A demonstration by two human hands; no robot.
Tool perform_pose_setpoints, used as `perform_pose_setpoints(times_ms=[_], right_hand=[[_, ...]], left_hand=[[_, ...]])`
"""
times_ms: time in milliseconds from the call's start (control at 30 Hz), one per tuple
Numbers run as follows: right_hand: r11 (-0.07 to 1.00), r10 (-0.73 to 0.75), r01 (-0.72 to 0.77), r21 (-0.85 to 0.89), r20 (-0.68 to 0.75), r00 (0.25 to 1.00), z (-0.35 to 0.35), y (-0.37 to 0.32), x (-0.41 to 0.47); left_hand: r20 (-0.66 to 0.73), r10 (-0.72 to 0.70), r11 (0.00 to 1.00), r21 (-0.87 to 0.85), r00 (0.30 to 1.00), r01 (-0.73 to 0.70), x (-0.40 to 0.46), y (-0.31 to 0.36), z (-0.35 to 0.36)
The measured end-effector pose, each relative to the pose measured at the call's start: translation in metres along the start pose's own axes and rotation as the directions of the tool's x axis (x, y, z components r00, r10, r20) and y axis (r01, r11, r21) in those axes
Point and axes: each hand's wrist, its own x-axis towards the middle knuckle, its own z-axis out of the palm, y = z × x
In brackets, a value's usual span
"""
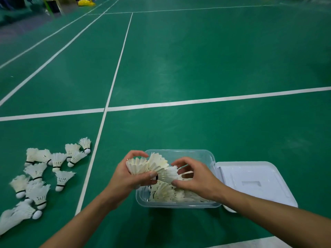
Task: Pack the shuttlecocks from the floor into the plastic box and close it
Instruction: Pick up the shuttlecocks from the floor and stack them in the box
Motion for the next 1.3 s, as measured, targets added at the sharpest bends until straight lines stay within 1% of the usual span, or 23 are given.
perform_pose_setpoints(times_ms=[100, 200, 333, 467, 567, 633, 733, 833, 900, 933, 1000, 1133, 1233, 1300], right_hand=[[1.0, -0.002, 0.002, 0.019, -0.007, 1.0, -0.002, 0.001, -0.002], [0.999, 0.033, -0.033, 0.028, -0.016, 0.999, -0.01, 0.005, -0.005], [0.992, 0.111, -0.115, 0.054, 0.062, 0.992, -0.002, 0.008, -0.007], [0.982, 0.182, -0.179, -0.06, 0.047, 0.982, 0.012, 0.013, 0.003], [0.974, 0.222, -0.215, -0.074, 0.101, 0.97, 0.015, 0.008, 0.015], [0.968, 0.212, -0.191, -0.166, 0.12, 0.97, 0.016, 0.004, 0.022], [0.93, 0.113, -0.064, -0.361, 0.115, 0.987, 0.014, -0.003, 0.029], [0.838, 0.03, 0.044, -0.545, 0.125, 0.992, 0.014, -0.011, 0.035], [0.788, 0.018, 0.058, -0.613, 0.118, 0.993, 0.012, -0.014, 0.037], [0.784, 0.032, 0.043, -0.62, 0.109, 0.994, 0.011, -0.013, 0.037], [0.811, 0.051, 0.01, -0.585, 0.088, 0.995, 0.003, -0.011, 0.034], [0.9, 0.019, -0.011, -0.435, 0.013, 1.0, -0.018, -0.006, 0.015], [0.939, 0.049, -0.057, -0.34, -0.032, 0.998, -0.014, 0.003, -0.001], [0.954, 0.072, -0.075, -0.289, -0.022, 0.997, -0.005, 0.01, -0.007]], left_hand=[[0.01, 0.001, 0.999, 0.042, 1.0, -0.001, -0.002, -0.001, -0.005], [-0.01, -0.012, 0.999, 0.04, 1.0, 0.012, -0.003, -0.002, -0.007], [-0.021, -0.04, 0.995, 0.095, 0.999, 0.042, -0.007, -0.008, 0.007], [-0.049, -0.04, 0.989, 0.142, 0.998, 0.047, 0.0, -0.006, 0.014], [-0.021, -0.053, 0.984, 0.167, 0.998, 0.056, 0.004, -0.004, 0.015], [-0.012, -0.052, 0.983, 0.173, 0.999, 0.054, 0.006, -0.003, 0.016], [0.003, -0.052, 0.983, 0.178, 0.999, 0.05, 0.007, -0.003, 0.016], [0.003, -0.055, 0.983, 0.173, 0.999, 0.053, 0.007, -0.005, 0.014], [-0.004, -0.055, 0.984, 0.168, 0.998, 0.055, 0.006, -0.006, 0.013], [-0.01, -0.053, 0.985, 0.163, 0.999, 0.054, 0.006, -0.006, 0.013], [-0.028, -0.044, 0.987, 0.153, 0.999, 0.048, 0.003, -0.005, 0.011], [-0.07, -0.03, 0.99, 0.132, 0.997, 0.04, -0.001, -0.006, 0.0], [-0.066, -0.03, 0.994, 0.101, 0.997, 0.036, -0.003, -0.011, -0.006], [-0.065, -0.031, 0.994, 0.098, 0.997, 0.037, -0.004, -0.013, -0.007]])
